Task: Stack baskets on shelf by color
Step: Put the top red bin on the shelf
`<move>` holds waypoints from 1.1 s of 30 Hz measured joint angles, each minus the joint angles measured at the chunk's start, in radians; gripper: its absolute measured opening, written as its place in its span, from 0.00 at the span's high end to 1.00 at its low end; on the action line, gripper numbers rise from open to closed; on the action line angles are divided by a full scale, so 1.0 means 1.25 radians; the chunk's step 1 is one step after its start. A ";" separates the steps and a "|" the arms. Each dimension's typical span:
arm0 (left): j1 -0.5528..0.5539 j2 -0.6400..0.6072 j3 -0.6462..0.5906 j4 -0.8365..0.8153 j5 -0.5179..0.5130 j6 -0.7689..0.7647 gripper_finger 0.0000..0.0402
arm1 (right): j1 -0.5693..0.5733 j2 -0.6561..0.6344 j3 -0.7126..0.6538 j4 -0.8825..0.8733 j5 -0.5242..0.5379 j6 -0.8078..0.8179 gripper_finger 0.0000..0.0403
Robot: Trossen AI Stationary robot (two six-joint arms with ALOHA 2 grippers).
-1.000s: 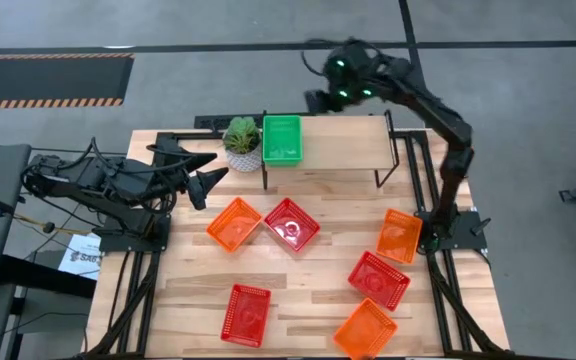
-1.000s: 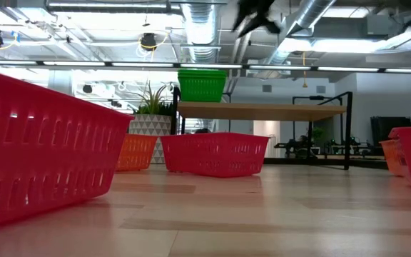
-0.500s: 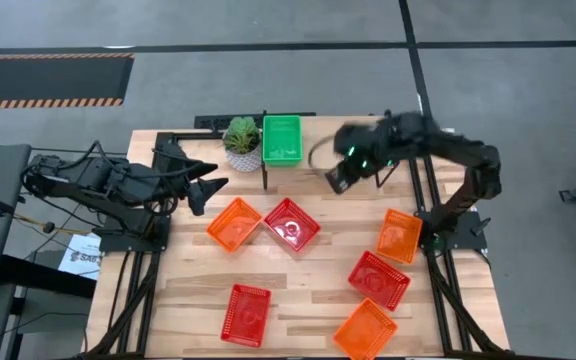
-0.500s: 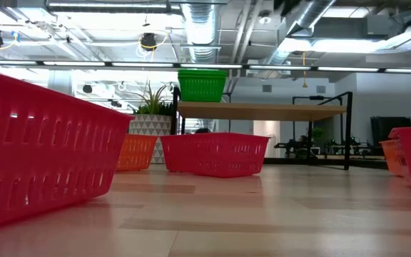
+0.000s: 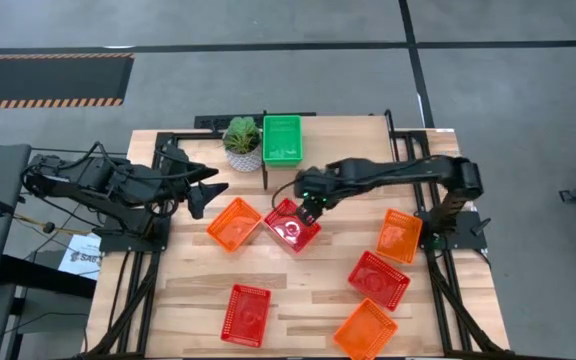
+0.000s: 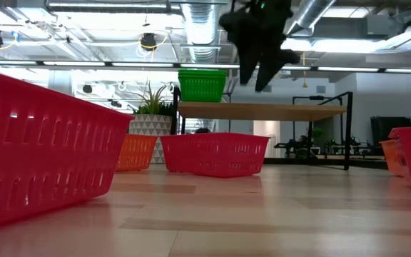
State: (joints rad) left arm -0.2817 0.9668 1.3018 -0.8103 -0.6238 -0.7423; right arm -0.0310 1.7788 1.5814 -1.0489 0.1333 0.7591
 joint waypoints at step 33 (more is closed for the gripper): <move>0.000 0.000 0.000 -0.056 -0.009 -0.023 0.32 | -0.052 0.192 0.001 0.083 -0.067 -0.169 0.60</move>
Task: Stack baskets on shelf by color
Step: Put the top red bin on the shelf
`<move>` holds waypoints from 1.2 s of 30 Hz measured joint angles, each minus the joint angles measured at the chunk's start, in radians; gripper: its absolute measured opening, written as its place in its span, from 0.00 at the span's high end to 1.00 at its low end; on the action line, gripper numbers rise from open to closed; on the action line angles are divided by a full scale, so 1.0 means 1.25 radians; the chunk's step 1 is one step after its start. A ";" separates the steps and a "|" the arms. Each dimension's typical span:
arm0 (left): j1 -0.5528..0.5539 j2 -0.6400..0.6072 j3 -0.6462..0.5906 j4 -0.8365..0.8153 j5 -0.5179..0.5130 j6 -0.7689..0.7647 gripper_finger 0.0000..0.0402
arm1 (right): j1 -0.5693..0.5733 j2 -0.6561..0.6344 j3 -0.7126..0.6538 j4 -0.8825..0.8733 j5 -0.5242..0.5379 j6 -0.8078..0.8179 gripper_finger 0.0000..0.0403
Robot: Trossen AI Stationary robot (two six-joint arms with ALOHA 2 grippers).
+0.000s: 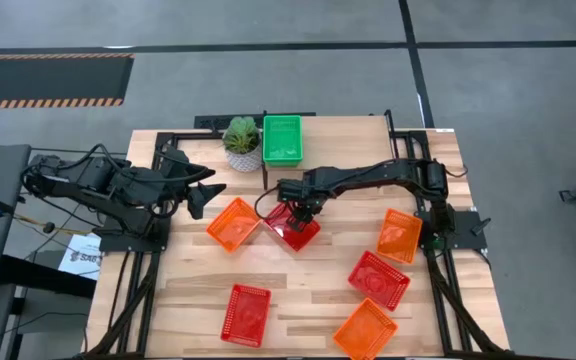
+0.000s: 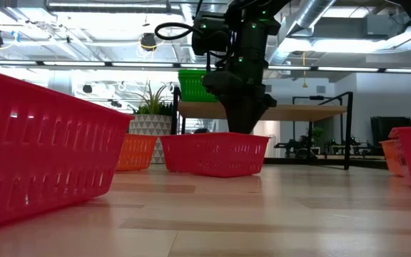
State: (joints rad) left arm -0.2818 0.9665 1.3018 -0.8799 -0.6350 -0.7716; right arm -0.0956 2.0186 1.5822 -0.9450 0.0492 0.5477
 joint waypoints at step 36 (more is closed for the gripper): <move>0.000 0.000 0.000 -0.004 0.000 0.003 0.32 | 0.002 0.000 0.000 0.017 0.010 -0.020 0.59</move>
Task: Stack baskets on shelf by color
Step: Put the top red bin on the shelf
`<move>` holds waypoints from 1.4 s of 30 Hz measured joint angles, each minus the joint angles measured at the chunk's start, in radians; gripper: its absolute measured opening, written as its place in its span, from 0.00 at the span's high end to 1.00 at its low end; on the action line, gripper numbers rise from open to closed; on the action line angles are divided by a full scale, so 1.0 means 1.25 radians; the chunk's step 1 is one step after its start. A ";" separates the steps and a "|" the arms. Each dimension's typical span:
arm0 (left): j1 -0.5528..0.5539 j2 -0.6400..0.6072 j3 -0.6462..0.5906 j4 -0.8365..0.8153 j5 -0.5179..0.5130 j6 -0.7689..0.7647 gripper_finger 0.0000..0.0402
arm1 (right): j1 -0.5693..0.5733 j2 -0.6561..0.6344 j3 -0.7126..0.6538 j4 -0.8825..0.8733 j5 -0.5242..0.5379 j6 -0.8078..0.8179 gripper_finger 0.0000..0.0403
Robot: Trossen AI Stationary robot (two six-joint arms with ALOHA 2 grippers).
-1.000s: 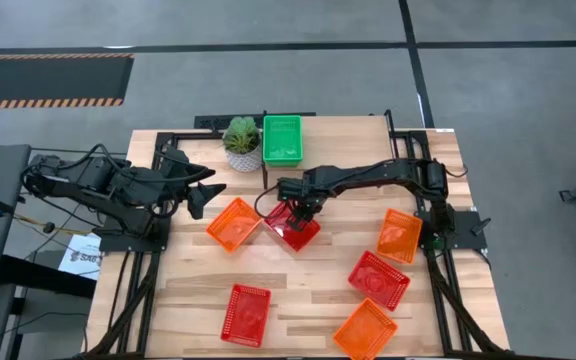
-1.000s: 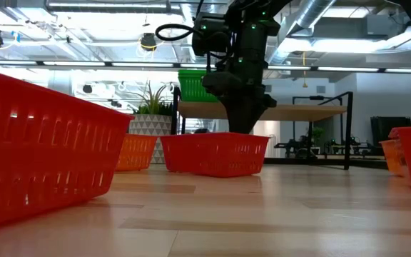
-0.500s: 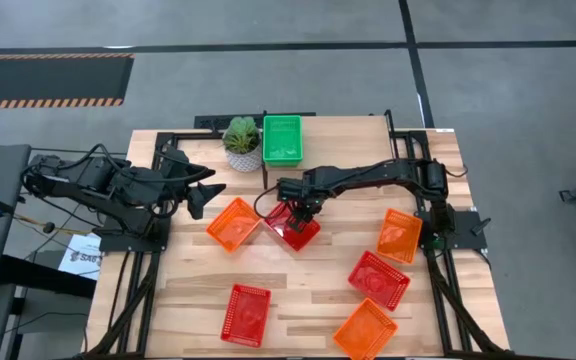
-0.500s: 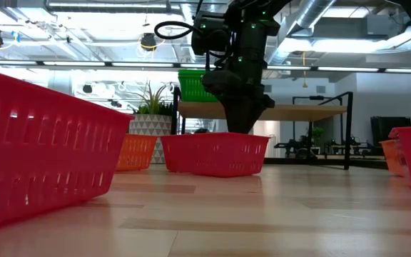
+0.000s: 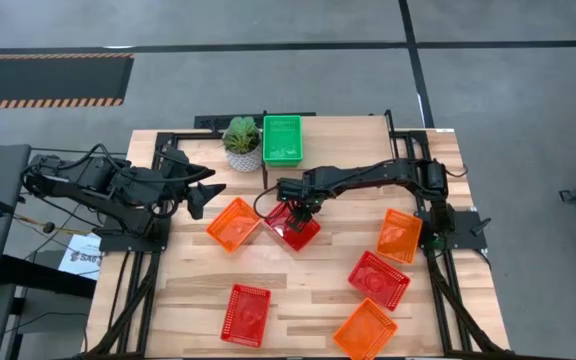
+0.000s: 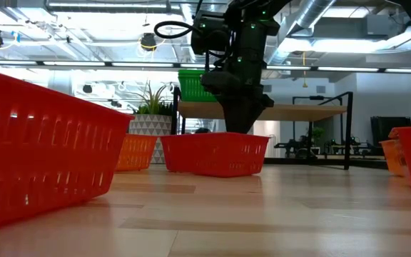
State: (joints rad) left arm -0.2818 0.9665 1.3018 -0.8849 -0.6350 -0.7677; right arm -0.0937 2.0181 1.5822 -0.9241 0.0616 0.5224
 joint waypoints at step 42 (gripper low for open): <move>0.000 0.000 0.000 0.000 0.000 0.010 0.32 | 0.063 -0.001 0.000 -0.083 0.013 -0.070 0.59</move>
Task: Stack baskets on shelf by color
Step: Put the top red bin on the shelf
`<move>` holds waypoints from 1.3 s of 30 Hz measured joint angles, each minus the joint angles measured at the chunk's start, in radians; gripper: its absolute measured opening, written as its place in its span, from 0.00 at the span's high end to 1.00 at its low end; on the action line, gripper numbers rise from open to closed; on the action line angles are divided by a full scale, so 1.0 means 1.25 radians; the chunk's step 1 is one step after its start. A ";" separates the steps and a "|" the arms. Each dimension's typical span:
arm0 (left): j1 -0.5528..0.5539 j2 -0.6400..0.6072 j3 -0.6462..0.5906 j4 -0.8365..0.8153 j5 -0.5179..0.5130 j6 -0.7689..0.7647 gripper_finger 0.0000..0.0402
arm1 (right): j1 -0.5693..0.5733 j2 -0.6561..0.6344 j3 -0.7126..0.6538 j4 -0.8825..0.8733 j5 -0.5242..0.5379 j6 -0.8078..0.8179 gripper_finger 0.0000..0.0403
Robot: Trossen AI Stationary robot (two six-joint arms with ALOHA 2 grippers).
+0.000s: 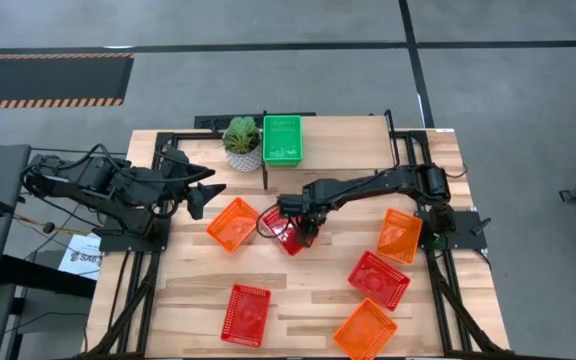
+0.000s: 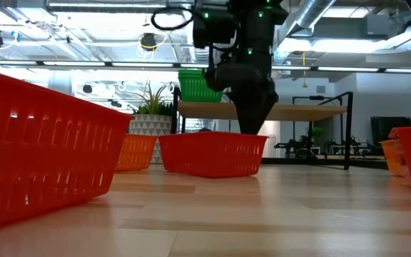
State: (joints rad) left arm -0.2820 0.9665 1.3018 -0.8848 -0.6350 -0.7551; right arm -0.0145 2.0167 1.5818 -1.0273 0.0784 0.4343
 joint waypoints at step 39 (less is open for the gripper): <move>0.000 0.000 0.000 0.002 0.002 0.021 0.32 | 0.118 -0.047 0.001 -0.100 -0.085 0.426 0.54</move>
State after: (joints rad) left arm -0.2818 0.9665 1.3018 -0.8828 -0.6319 -0.7288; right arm 0.1329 1.9576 1.5826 -1.1527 -0.0274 0.9672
